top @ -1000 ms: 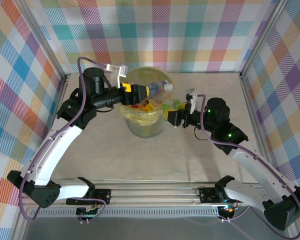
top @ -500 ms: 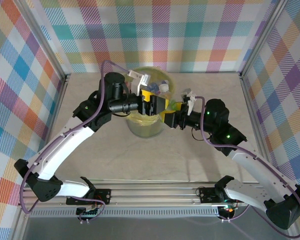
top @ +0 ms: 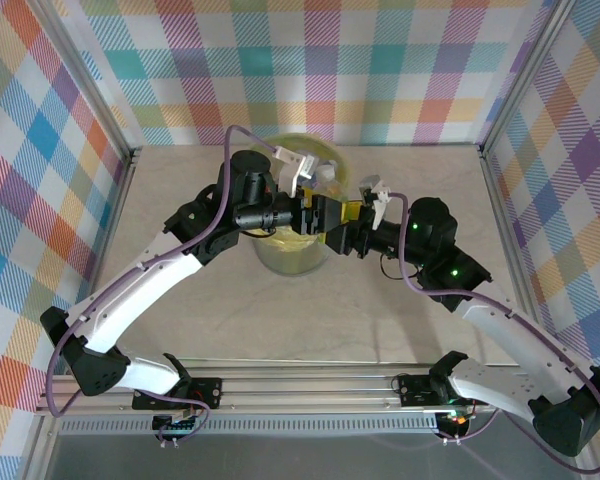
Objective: Put the plastic bottles in the bin
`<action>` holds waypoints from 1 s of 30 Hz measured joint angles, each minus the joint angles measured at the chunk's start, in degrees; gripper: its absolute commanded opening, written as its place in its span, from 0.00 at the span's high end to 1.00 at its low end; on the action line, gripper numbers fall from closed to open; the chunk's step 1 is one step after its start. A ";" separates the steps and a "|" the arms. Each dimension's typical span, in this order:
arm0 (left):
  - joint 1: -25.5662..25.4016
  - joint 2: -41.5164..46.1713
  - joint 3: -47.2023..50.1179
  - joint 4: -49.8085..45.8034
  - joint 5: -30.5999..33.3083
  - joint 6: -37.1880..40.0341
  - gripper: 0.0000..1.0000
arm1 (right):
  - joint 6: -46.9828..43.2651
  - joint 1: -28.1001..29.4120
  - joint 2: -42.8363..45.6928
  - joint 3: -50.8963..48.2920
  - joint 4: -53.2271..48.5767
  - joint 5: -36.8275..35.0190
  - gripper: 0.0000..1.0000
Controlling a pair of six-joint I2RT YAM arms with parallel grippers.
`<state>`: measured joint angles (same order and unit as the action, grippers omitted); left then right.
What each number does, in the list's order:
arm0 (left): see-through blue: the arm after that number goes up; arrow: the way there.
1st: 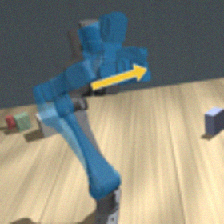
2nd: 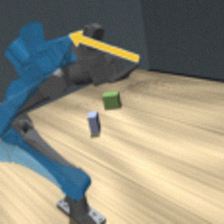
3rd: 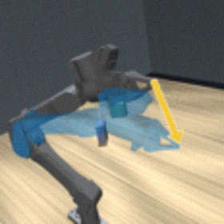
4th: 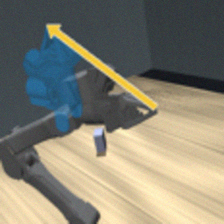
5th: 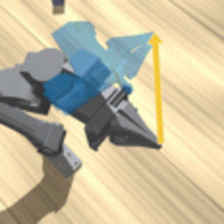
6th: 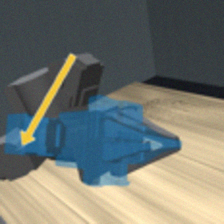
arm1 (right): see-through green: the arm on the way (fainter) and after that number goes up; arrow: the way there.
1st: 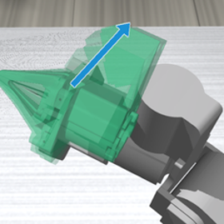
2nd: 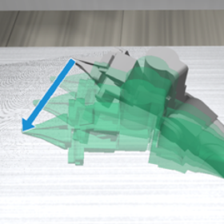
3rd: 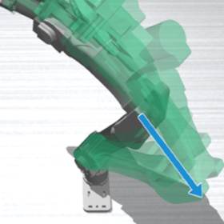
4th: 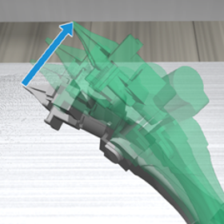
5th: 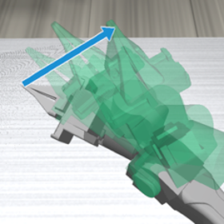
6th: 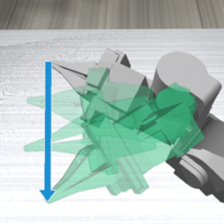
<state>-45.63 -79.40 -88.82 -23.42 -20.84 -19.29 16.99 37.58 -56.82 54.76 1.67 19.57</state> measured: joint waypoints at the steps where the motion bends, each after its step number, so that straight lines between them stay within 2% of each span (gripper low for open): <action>1: -0.02 0.00 0.00 0.04 0.20 -0.22 0.48 | -0.15 0.00 -0.15 0.04 0.00 -0.24 0.36; 5: -0.26 0.00 -0.02 -0.02 1.25 -0.31 0.63 | -0.94 0.17 -0.74 0.31 -0.09 -1.11 0.20; 9: -0.26 0.00 -0.52 -0.61 4.68 1.79 0.64 | -1.05 0.39 -0.72 1.20 -0.46 -1.33 0.01; 15: -0.26 -0.11 -7.15 -5.79 11.96 7.93 0.64 | -0.96 0.39 0.44 1.86 -1.95 -1.55 0.00; 22: 0.79 -3.89 -23.43 -11.04 23.50 20.65 0.65 | 0.37 0.39 4.55 1.88 -5.64 -5.60 0.00; 30: 9.14 -18.16 -42.32 -18.88 30.12 33.46 0.67 | 3.10 0.39 9.33 1.57 -11.69 -16.06 0.00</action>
<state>-36.49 -97.56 -131.13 -42.30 9.28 14.17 20.10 37.98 -47.48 56.34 -10.02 3.51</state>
